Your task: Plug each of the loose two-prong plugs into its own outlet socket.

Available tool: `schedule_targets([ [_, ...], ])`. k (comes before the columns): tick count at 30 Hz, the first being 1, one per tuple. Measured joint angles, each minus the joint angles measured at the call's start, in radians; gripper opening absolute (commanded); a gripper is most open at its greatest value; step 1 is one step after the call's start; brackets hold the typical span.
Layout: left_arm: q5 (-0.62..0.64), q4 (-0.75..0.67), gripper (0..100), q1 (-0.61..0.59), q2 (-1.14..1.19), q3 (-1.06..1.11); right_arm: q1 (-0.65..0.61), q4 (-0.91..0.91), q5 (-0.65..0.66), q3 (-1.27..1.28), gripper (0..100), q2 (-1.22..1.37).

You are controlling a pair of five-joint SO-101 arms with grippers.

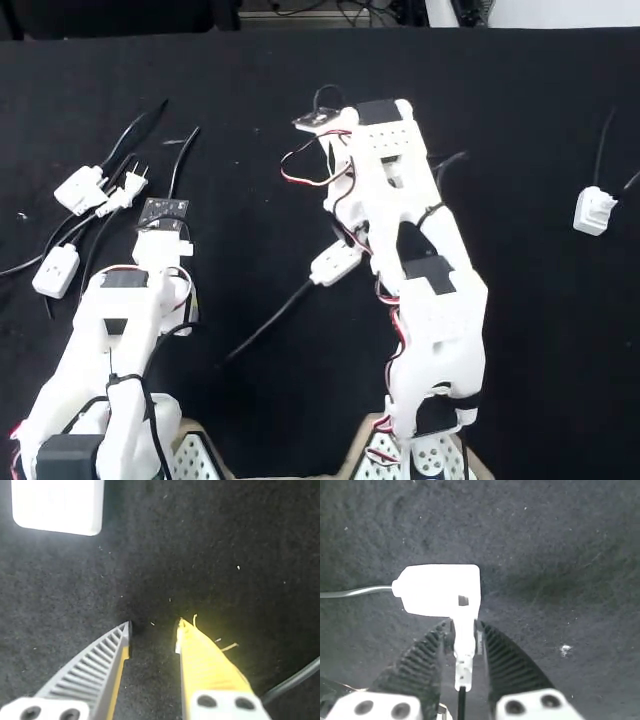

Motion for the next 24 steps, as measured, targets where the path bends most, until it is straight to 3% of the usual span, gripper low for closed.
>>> schedule_targets([
  [11,0.000,0.000,17,0.000,0.000,0.000,0.002,0.000,0.057,0.057,1.0,-0.222],
  [17,0.000,0.000,17,0.000,0.000,0.000,-0.005,0.000,0.152,0.146,1.0,-0.212],
  [24,0.000,0.000,17,0.000,0.000,0.000,-0.006,0.000,0.163,0.135,1.0,-0.158],
])
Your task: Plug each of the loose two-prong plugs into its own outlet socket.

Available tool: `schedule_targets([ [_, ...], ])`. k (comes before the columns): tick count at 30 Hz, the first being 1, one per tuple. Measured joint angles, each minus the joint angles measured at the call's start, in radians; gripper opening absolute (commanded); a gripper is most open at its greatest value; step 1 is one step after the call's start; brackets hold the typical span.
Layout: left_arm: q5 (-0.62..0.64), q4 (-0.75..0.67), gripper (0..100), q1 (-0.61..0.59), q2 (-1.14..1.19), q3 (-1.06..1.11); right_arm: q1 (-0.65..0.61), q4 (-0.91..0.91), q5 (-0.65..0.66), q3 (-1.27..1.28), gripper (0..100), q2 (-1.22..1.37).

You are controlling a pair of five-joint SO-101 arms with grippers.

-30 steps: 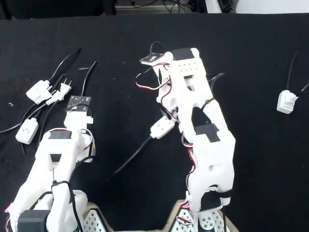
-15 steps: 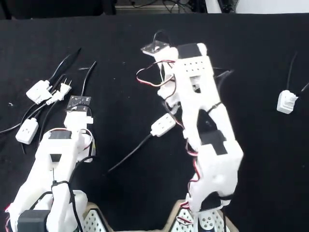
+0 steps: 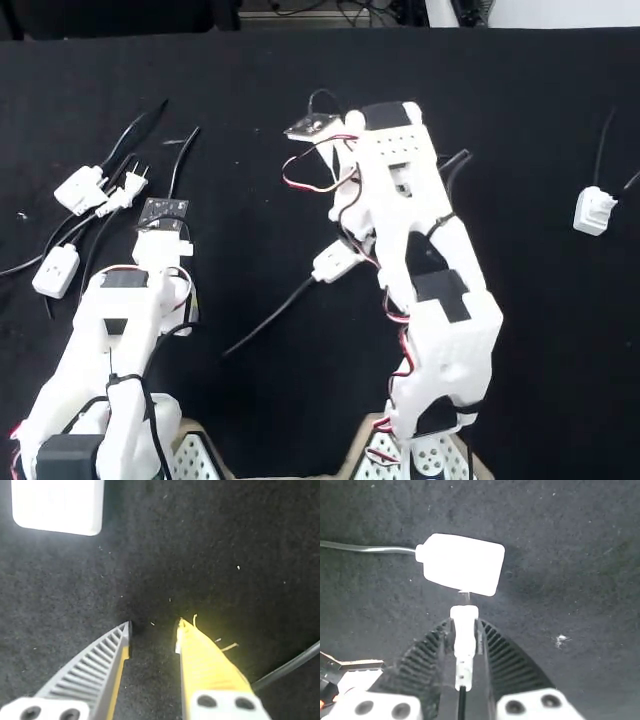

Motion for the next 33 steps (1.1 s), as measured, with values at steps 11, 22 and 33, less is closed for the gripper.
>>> schedule_targets([
  [11,0.000,0.012,17,0.002,0.012,-0.026,0.012,0.000,0.002,-0.028,1.0,-0.003],
  [22,0.054,0.094,17,0.210,0.009,-0.310,0.193,0.000,0.077,0.247,1.0,-0.319],
  [33,0.244,-0.351,17,0.522,0.011,-0.222,0.405,0.000,0.253,0.618,1.0,-0.779],
])
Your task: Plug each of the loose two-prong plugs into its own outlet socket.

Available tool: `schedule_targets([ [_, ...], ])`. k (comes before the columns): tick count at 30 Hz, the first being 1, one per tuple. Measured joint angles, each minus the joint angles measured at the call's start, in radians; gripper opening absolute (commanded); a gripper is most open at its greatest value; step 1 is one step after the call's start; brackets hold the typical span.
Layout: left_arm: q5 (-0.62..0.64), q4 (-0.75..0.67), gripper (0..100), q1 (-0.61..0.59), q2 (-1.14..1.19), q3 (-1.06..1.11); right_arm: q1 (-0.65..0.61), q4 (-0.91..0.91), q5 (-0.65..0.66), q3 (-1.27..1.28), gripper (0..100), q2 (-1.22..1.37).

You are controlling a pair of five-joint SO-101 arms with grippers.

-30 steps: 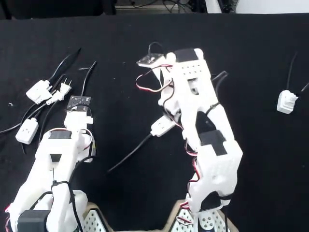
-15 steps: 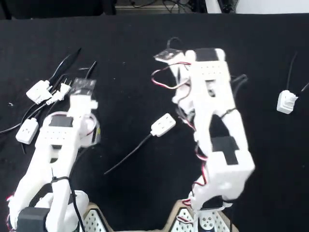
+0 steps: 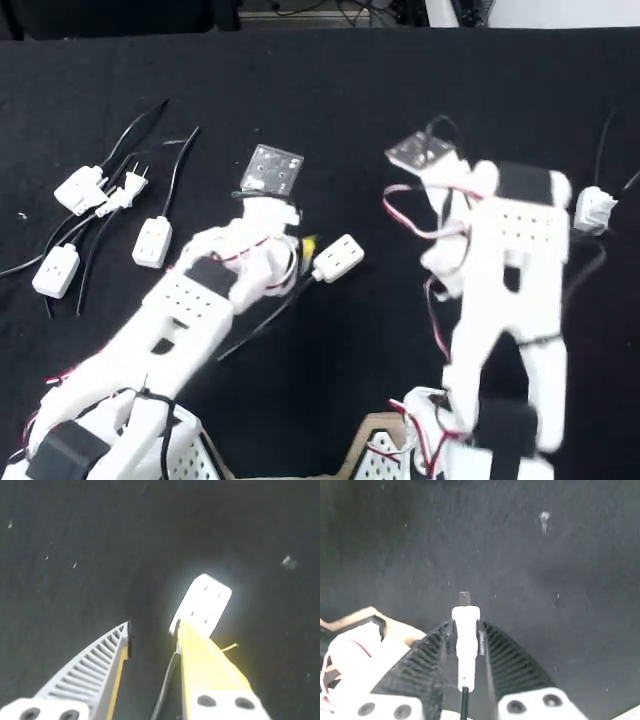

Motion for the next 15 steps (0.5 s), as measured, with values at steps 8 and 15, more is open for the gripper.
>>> schedule_targets([
  [8,0.049,-0.259,17,0.055,0.028,0.080,0.041,0.000,0.041,0.138,1.0,-0.219],
  [15,0.052,-0.272,17,0.058,0.269,-0.003,0.049,0.000,0.041,0.181,1.0,-0.279],
])
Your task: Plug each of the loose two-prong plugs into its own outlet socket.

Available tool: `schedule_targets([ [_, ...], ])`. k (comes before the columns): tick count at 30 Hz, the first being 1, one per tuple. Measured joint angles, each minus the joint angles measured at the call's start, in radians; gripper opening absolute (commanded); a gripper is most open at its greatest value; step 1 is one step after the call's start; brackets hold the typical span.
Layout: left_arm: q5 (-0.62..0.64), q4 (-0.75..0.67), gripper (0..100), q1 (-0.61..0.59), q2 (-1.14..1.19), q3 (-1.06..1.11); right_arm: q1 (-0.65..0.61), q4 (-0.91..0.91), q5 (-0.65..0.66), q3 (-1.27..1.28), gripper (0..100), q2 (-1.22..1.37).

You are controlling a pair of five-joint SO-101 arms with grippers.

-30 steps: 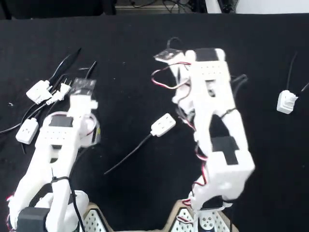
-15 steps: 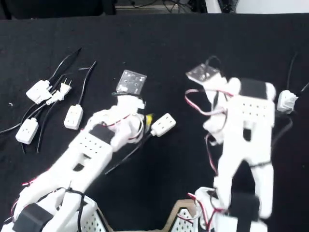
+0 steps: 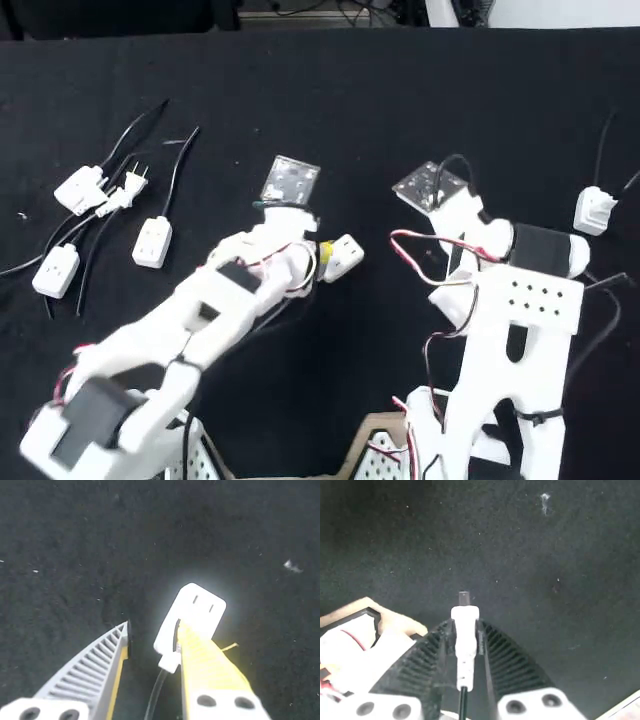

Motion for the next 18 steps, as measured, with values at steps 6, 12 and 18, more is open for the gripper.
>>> schedule_targets([
  [6,0.006,-0.003,17,0.025,0.124,-0.095,0.072,0.000,0.058,0.012,1.0,-0.005],
  [12,0.006,-0.003,17,0.026,0.158,-0.150,0.167,0.000,0.133,0.014,1.0,-0.005],
  [18,0.002,-0.003,17,0.021,0.167,-0.180,0.221,0.000,0.166,0.014,1.0,-0.005],
])
